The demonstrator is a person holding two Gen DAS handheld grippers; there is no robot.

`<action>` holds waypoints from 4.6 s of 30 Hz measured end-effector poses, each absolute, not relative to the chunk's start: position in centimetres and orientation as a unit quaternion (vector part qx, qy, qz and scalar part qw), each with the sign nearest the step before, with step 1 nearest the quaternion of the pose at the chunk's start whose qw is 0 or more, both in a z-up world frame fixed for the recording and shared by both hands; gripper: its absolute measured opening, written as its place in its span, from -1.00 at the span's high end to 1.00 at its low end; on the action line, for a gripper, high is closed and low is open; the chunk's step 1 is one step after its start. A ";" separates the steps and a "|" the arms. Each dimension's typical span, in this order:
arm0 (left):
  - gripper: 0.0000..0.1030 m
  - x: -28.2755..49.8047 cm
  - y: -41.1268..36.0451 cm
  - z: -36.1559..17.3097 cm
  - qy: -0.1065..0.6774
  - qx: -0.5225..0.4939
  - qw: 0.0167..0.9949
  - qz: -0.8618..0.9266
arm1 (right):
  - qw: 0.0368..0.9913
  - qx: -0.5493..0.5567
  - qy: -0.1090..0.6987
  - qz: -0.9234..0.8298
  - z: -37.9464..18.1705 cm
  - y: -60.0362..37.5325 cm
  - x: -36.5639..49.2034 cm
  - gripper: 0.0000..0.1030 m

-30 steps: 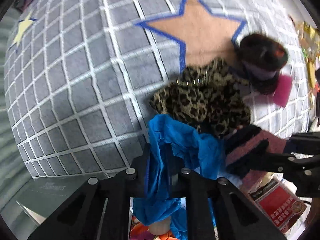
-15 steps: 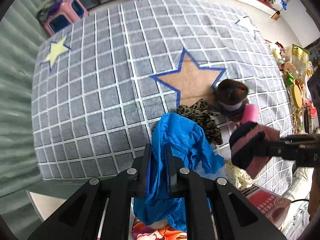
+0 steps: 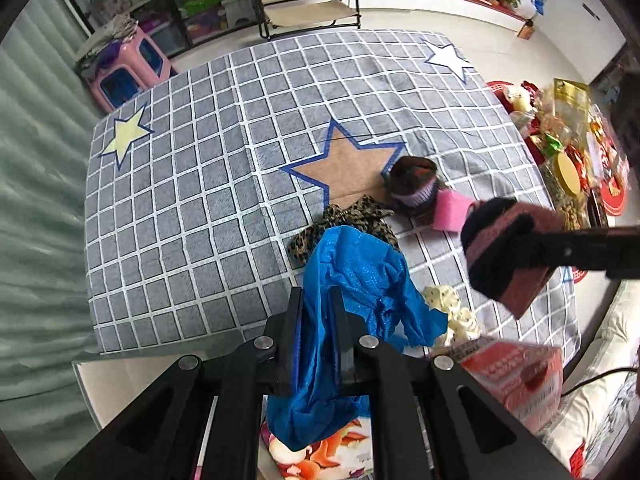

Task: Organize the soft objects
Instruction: 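Carry the blue glove and pink-black sock over the white box, then drop the blue glove and sock into the box by opening both grippers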

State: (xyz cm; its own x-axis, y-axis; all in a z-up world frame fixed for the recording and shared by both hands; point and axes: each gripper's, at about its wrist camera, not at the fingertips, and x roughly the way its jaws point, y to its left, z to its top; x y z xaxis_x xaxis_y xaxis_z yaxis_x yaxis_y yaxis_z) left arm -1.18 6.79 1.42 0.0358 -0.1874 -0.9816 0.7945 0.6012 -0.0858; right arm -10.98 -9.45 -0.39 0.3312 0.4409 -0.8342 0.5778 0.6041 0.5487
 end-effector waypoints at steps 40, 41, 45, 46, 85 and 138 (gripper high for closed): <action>0.76 -10.2 25.7 4.3 0.573 0.239 0.681 -0.389 | 0.721 0.346 0.599 -0.053 5.6 9.6 -16.7 0.51; 0.76 -10.0 26.4 4.3 0.574 0.233 0.684 -0.384 | 0.721 0.341 0.601 -0.048 5.7 10.1 -16.3 0.51; 0.76 -9.6 28.4 4.2 0.580 0.217 0.694 -0.366 | 0.723 0.321 0.612 -0.029 5.7 12.2 -14.9 0.51; 0.76 -9.4 28.8 4.1 0.581 0.214 0.696 -0.362 | 0.722 0.317 0.614 -0.024 5.7 12.7 -14.5 0.51; 0.76 -8.4 35.9 2.3 0.610 0.151 0.726 -0.280 | 0.708 0.226 0.667 0.053 4.1 21.3 -9.9 0.51; 0.76 -6.8 37.4 -0.7 0.644 0.152 0.714 -0.229 | 0.708 0.137 0.688 0.081 2.5 25.0 -6.4 0.51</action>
